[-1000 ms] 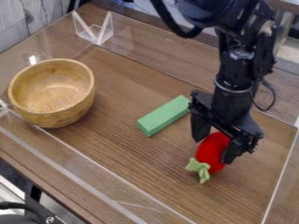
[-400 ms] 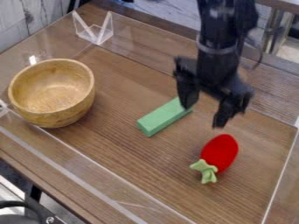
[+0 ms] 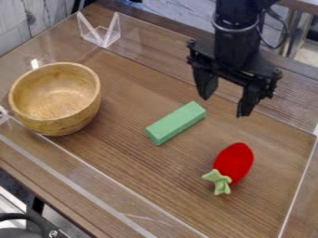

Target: Move the red fruit to the right

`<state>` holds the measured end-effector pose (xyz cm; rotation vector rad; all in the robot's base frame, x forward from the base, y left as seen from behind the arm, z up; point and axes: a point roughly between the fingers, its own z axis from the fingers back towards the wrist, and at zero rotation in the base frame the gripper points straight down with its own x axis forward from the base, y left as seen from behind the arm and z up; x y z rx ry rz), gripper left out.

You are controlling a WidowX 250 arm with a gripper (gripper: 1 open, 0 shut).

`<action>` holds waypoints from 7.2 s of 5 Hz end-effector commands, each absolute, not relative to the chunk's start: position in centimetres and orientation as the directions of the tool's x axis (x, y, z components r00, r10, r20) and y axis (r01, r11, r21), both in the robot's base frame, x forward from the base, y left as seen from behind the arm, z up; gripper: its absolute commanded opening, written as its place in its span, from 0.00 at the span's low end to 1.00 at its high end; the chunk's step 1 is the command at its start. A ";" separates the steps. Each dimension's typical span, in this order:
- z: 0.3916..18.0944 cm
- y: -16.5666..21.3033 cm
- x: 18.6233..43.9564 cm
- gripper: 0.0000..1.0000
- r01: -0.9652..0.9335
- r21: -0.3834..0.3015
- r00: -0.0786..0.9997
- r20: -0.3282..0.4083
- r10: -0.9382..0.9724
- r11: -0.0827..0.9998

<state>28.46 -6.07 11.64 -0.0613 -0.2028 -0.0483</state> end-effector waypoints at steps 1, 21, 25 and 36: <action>13.7 -5.5 29.8 1.00 0.067 -0.062 0.963 0.265 -0.048 0.996; 6.6 -3.2 28.7 1.00 -0.186 -0.044 0.979 0.077 0.189 0.982; 11.0 -3.3 27.7 1.00 0.014 -0.036 0.991 0.135 -0.009 0.999; 7.8 -2.2 32.5 1.00 0.222 -0.087 0.942 0.275 -0.191 0.971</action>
